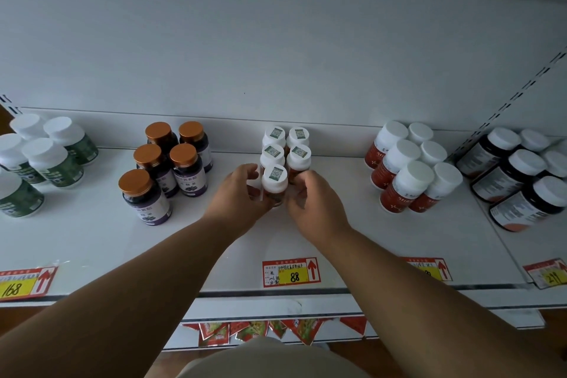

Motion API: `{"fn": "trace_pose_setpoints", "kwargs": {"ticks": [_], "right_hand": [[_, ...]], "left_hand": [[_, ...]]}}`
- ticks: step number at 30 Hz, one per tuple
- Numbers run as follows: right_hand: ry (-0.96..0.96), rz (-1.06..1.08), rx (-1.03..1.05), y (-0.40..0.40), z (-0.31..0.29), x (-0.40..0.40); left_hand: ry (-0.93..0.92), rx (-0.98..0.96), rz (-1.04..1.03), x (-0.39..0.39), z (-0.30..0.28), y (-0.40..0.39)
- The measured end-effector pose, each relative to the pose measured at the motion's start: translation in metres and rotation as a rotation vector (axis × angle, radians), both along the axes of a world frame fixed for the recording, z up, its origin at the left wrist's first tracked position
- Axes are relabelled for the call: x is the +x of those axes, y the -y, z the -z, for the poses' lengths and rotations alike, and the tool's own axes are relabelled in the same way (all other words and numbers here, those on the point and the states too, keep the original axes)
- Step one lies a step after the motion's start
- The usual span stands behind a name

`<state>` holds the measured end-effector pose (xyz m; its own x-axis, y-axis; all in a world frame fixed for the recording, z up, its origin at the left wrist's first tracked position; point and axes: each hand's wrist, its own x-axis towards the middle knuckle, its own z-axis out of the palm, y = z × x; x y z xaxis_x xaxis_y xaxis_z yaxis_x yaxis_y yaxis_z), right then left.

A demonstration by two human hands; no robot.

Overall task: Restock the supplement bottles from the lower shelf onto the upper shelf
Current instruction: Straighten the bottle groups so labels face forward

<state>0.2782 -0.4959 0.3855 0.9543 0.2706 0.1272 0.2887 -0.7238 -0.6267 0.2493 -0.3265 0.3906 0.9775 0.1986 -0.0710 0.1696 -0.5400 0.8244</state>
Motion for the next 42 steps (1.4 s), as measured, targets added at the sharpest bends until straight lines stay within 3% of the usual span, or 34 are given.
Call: {"fn": "trace_pose_setpoints", "kwargs": {"ticks": [8, 19, 26, 42], "right_hand": [[-0.031, 0.209, 0.008, 0.002, 0.001, 0.029], [-0.053, 0.221, 0.021, 0.001, -0.004, 0.026], [-0.127, 0.024, 0.019, -0.009, -0.01, 0.0], [-0.111, 0.127, 0.047, -0.01, -0.025, -0.029]], "left_hand": [[0.011, 0.025, 0.015, 0.002, -0.004, 0.004], [0.006, 0.051, -0.007, 0.001, 0.002, 0.004], [0.039, 0.104, 0.014, 0.0, 0.001, 0.001], [0.092, 0.149, -0.006, -0.03, -0.01, -0.002]]}}
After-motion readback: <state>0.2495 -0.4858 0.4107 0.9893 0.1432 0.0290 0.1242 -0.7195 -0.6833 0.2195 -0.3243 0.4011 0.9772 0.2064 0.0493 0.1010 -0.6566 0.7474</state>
